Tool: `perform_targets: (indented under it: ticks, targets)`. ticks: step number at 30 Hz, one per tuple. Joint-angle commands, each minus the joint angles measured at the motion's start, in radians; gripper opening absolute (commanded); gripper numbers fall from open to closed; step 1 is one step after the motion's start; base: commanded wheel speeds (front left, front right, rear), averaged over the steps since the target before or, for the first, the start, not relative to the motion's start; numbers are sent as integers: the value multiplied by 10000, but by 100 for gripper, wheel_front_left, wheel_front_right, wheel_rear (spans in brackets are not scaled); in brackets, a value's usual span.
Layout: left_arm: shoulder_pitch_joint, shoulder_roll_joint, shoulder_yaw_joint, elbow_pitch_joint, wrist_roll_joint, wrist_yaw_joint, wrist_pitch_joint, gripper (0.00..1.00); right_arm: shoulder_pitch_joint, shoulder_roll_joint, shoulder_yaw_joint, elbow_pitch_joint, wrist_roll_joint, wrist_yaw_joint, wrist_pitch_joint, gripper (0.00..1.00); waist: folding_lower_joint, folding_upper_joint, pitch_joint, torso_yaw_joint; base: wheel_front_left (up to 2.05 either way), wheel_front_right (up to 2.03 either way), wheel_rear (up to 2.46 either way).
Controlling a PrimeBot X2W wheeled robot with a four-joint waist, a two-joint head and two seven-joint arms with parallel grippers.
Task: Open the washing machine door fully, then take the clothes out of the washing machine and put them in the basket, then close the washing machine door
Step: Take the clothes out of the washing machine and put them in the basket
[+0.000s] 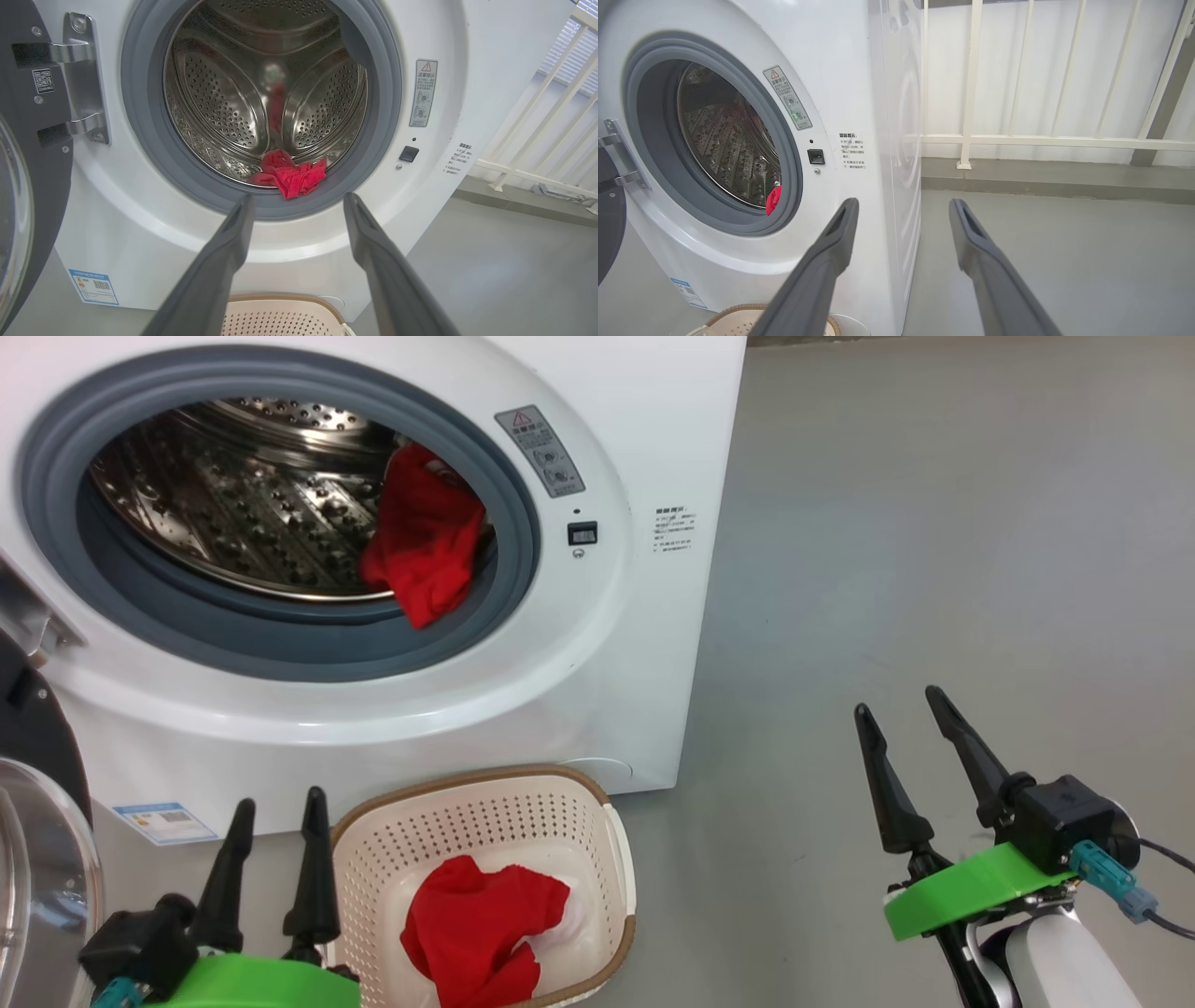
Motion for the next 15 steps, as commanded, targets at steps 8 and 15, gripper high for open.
perform_targets:
  ticks: [8,15]
  targets:
    - [513,253,669,-1056,82,468,-87,100,244,11,105,-412,-269,48,-63,100,0,0,-292,-47,0,0,0]
    - [764,343,674,-1381,118,659,95,100,367,11,139,-455,-278,48,-63,100,0,0,-420,-99,0,0,0]
